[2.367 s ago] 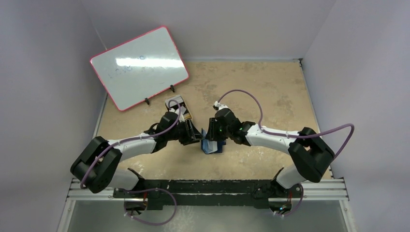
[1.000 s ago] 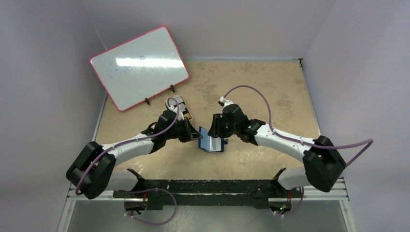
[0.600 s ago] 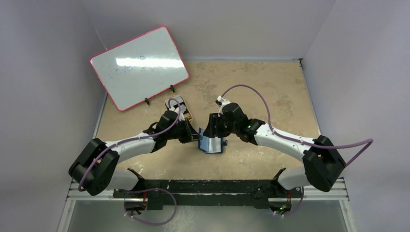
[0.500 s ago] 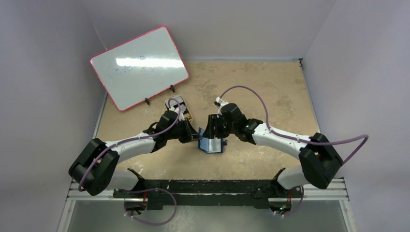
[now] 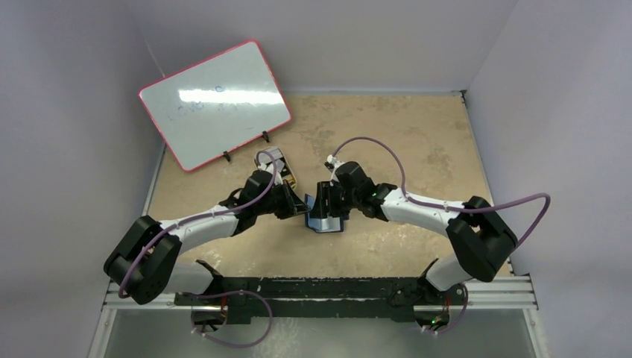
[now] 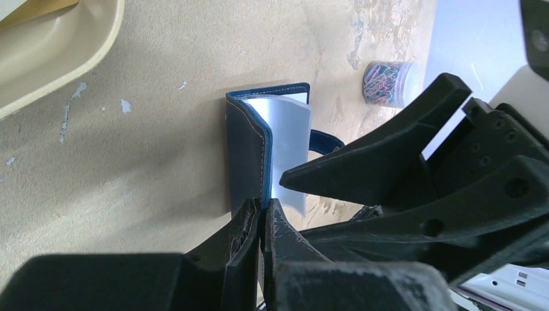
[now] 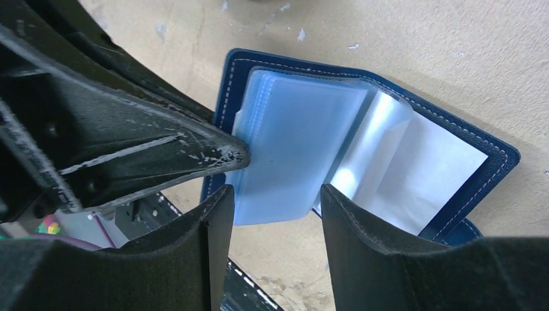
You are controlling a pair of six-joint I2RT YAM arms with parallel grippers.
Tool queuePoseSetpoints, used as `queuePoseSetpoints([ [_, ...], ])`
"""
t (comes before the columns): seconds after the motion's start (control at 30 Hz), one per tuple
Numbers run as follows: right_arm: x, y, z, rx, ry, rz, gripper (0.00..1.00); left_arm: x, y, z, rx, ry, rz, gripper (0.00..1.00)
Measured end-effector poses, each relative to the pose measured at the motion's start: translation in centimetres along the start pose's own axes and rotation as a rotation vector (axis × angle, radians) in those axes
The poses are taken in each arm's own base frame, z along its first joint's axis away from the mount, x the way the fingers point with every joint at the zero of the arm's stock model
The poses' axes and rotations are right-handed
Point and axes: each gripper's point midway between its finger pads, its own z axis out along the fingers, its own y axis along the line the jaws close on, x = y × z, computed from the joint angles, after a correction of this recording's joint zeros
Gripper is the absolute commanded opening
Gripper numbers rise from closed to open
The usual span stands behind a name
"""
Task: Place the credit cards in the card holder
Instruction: Open the card holder at the center of the board.
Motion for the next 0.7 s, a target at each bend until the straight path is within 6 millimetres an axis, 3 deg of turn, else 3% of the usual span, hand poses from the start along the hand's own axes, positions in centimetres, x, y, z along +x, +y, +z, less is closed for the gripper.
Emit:
queuePoseSetpoints([
  [0.23, 1.2, -1.0, 0.9, 0.027, 0.047, 0.013, 0.51, 0.0, 0.1, 0.0, -0.002, -0.002, 0.000, 0.00],
  [0.7, 1.5, -3.3, 0.4, 0.153, 0.041, 0.031, 0.52, 0.4, 1.3, -0.1, -0.064, 0.016, 0.008, 0.00],
])
